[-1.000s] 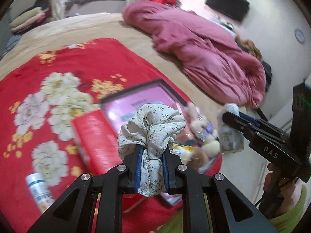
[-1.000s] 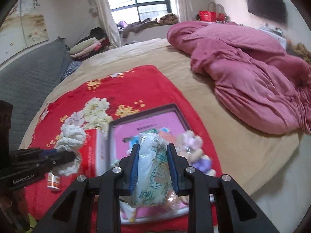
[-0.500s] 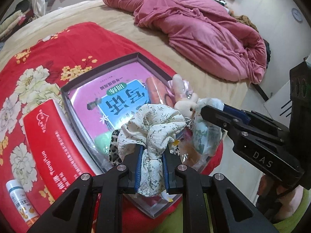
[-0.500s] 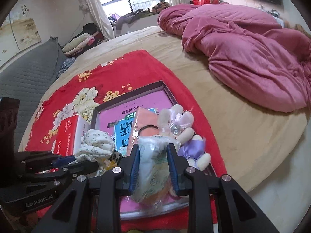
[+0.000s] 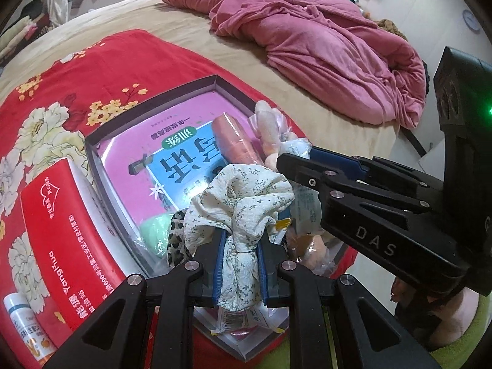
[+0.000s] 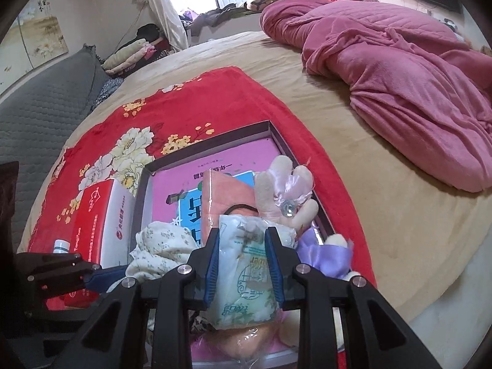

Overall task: Organize soft objects
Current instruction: 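Lower the scrunchie and wipes into the tray and open both tools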

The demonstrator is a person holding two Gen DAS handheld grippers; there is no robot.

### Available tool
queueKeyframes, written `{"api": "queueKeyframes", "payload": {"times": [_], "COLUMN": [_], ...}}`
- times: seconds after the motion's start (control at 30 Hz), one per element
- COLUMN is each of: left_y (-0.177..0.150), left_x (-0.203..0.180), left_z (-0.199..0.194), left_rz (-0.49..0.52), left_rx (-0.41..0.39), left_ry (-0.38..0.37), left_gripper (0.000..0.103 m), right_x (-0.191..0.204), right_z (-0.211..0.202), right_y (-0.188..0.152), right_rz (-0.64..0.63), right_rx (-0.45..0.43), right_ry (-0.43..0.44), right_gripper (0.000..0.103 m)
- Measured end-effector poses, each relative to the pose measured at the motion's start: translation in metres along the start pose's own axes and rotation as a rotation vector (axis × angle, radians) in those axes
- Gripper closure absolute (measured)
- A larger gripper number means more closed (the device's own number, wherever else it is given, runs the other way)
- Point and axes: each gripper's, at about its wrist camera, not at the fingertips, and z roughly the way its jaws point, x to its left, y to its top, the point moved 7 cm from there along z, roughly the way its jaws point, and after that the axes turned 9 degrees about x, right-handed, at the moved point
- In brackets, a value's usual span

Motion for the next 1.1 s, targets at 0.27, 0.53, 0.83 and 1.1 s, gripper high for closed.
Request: {"api": "queueKeyframes", "payload": {"times": [0.27,0.53,0.83,1.1], "left_y": [0.000,0.001,0.002,0.004], "left_x": [0.002,0.003,0.002,0.000], "left_z": [0.000,0.002,0.004,-0.006], "left_rz": [-0.002,0.005,0.005,0.012], "left_rx": [-0.003,-0.006,-0.008,-0.032], "left_ry": [-0.002,0.002,0.005,0.010], "left_gripper": [0.083,0.081,0.066,0.050], "right_x": [0.001,-0.005,-0.019,-0.021], "right_z": [-0.003,-0.016,-0.039,-0.047], "right_y": [0.000,-0.001,-0.004,-0.005], "right_rz": [0.010,0.033,0.088,0.100], "right_rx": [-0.009,-0.041,-0.083,-0.098], "right_ry": [0.017,0.014,0.015,0.007], "right_gripper": [0.055,0.049,0.048,0.047]}}
